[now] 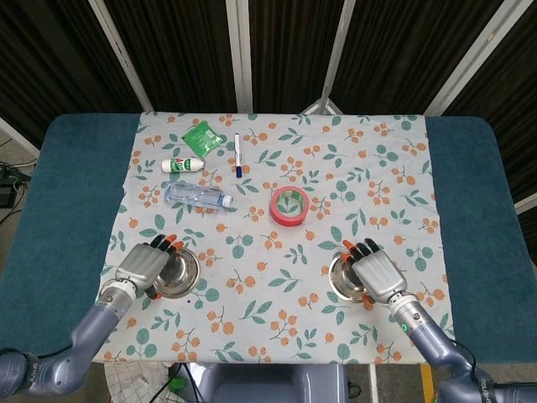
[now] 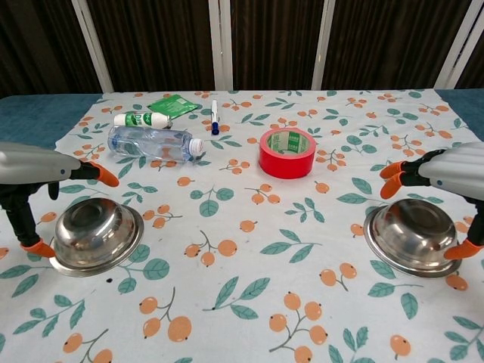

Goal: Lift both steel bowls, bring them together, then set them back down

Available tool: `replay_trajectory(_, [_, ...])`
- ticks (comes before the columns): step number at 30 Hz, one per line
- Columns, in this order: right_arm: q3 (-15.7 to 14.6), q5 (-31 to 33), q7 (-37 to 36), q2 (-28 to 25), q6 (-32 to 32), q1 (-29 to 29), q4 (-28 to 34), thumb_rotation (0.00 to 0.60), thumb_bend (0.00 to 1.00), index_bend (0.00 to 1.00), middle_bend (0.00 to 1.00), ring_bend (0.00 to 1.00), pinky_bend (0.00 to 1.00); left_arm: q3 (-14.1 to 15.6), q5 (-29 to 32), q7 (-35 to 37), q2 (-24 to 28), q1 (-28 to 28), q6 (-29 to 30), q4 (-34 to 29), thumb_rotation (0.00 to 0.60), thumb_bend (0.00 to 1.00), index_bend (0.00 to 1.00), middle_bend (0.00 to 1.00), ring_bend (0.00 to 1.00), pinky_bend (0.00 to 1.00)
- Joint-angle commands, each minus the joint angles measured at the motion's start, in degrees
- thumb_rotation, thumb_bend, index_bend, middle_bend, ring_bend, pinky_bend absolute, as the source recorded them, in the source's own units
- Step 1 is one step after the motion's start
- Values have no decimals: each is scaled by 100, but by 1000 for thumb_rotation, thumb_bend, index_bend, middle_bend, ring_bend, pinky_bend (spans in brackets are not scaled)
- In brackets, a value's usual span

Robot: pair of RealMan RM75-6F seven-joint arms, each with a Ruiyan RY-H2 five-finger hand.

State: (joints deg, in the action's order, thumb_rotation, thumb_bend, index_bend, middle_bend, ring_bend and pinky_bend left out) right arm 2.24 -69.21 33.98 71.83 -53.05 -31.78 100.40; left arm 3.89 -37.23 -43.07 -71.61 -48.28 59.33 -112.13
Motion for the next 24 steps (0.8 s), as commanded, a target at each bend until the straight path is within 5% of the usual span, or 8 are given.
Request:
replay_trajectory(1, [-14,353,253,-106,36,-62,234,600,90,179,67,131,72,-4,-71,37,8,15,36,-19,600,0,65,0,0,262])
replay_trajectory(8, [-28,722,404,-313,-107,-100,650,600,58,159,54,122,52,14,-357,200,168,106,127,-185,600,0,39,0,0,249])
replay_trajectory(12, [116,285,-443,-394,-521,158,826,600,57,164,54,131,53,97,-840,476,450,360,383,-495,600,0,39,0,0,249])
replay_trajectory(18, [240,-1421,-2811,134,-1997,806,-379,600,56,195,54,136,52,372,-2304,1165,752,1180,1261,-507,600,0,44,0,0,249])
replay_trajectory(24, [146,-1748,-3447,102,-2830,1302,-1062,600,57,195,54,137,52,856,-3598,1193,740,2307,2701,-47,600,5,94,0,0,249])
